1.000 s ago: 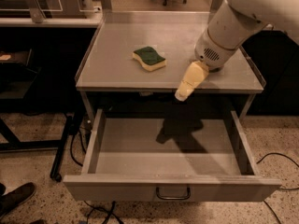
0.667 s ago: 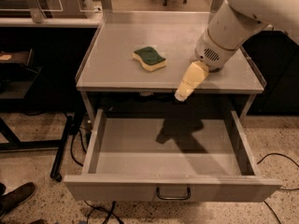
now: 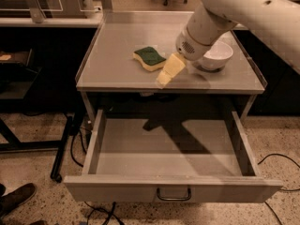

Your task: Place sponge into top drawer

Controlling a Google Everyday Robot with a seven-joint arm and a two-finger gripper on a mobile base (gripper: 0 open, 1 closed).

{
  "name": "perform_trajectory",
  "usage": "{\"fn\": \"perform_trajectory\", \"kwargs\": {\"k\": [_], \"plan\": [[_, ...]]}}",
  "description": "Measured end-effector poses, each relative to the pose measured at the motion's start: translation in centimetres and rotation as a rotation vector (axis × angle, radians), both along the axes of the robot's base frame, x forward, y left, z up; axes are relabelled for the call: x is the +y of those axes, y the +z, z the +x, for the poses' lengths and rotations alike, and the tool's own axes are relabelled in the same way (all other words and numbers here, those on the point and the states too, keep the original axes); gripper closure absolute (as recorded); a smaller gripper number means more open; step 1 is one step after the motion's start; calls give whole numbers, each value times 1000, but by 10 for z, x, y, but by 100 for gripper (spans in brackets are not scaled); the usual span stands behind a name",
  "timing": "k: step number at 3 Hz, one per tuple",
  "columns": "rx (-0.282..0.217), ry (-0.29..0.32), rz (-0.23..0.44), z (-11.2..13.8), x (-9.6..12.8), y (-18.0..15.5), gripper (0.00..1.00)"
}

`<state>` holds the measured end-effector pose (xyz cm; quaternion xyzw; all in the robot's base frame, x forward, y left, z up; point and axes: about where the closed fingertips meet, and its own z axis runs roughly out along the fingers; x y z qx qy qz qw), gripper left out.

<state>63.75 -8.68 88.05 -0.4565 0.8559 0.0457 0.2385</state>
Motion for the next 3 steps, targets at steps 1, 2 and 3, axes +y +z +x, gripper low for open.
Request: {"fn": "perform_trajectory", "kwargs": {"k": [1, 2, 3], "plan": [[1, -4, 5, 5, 4, -1, 0], [14, -14, 19, 8, 7, -5, 0], [27, -67, 69, 28, 20, -6, 0]]}}
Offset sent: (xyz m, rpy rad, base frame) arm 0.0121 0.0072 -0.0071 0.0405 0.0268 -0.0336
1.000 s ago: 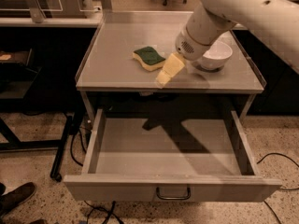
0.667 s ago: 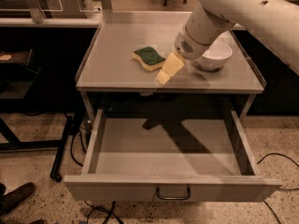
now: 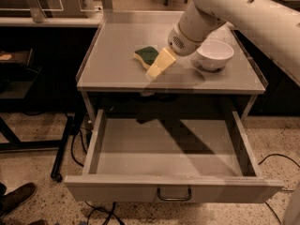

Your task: Place sponge into top drawer

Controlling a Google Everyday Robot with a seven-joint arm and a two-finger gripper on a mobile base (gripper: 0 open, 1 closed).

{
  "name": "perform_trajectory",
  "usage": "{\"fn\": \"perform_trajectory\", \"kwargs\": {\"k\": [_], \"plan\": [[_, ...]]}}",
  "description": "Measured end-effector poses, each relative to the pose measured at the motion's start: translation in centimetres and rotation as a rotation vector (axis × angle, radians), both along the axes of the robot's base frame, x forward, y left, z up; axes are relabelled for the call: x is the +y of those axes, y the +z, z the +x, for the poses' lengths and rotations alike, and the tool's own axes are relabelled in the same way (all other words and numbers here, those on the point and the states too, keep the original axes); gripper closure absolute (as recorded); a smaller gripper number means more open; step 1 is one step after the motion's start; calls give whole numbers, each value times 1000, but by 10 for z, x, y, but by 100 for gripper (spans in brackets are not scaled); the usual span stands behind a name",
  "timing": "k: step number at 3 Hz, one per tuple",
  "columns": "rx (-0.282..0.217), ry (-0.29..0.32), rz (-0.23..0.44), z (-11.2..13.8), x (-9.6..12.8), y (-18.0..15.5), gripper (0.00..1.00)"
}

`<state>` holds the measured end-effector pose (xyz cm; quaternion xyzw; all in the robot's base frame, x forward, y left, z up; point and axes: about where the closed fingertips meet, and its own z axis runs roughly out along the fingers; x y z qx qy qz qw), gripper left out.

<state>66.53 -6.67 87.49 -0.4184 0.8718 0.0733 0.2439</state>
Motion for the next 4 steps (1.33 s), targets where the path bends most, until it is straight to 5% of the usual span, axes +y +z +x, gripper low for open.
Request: {"fn": "perform_trajectory", "kwargs": {"k": [1, 4], "plan": [[30, -57, 40, 40, 16, 0, 0], [33, -81, 27, 64, 40, -11, 0]]}}
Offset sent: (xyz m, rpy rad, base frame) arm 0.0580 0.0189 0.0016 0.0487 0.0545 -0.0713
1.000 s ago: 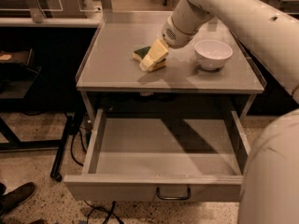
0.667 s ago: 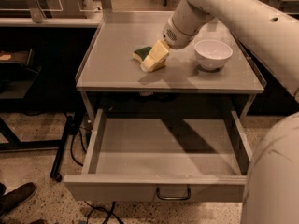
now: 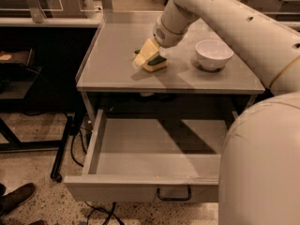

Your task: Place sponge into top drawer

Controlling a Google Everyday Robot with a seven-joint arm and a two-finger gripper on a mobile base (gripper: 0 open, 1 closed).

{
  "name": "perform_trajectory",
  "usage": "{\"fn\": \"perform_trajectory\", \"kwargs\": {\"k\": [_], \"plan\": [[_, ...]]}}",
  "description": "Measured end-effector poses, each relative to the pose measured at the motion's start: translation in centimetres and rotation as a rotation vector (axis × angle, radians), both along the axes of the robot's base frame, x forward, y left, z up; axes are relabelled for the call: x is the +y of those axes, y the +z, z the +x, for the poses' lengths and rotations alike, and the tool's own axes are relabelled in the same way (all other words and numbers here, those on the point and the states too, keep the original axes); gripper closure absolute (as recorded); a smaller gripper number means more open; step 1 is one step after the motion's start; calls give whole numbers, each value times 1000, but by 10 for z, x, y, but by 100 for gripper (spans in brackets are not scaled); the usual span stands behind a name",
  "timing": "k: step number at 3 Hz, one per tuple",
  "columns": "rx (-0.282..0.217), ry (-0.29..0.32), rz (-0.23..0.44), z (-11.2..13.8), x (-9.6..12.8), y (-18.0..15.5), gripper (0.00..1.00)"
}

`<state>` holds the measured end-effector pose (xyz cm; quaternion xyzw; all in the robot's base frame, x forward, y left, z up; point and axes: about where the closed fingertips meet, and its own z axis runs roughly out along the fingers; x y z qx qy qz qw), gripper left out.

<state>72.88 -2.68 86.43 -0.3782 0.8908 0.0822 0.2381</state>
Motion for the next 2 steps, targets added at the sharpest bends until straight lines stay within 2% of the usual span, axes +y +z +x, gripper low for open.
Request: {"fn": "perform_trajectory", "kwargs": {"k": [2], "plan": [[39, -24, -11, 15, 7, -22, 0]]}}
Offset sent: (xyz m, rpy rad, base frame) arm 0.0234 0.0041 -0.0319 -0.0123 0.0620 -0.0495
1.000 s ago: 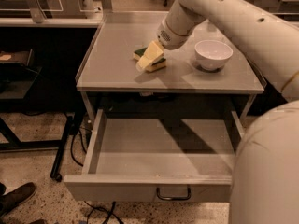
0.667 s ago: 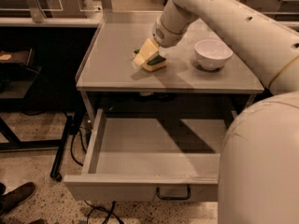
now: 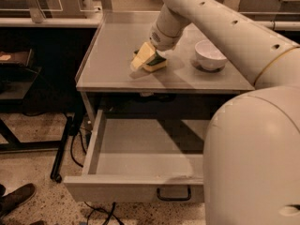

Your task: Place sponge into top drawer

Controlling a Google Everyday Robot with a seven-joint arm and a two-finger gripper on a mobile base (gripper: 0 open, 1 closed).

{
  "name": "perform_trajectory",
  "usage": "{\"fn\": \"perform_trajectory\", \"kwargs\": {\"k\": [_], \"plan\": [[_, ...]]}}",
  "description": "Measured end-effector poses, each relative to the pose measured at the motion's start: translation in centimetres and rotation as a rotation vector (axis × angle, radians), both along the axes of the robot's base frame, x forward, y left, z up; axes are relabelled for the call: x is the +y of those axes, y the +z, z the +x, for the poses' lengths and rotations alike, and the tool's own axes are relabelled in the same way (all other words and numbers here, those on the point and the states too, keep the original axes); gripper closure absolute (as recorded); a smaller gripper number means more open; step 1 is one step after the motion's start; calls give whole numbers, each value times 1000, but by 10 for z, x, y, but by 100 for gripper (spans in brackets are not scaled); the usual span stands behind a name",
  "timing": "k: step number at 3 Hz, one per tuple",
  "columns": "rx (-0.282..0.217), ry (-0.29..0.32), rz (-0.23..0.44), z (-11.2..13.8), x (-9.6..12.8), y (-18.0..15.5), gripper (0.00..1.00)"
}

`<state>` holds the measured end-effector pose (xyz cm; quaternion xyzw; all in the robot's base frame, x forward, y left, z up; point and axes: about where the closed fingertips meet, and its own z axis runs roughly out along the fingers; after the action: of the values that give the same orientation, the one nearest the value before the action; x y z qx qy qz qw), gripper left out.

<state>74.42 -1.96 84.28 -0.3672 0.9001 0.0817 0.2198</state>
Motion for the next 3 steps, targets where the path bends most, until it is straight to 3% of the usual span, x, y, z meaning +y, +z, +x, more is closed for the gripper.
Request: {"fn": "perform_trajectory", "kwargs": {"k": [1, 3], "plan": [[33, -43, -5, 10, -7, -18, 1], [33, -43, -5, 10, -7, -18, 61]]}}
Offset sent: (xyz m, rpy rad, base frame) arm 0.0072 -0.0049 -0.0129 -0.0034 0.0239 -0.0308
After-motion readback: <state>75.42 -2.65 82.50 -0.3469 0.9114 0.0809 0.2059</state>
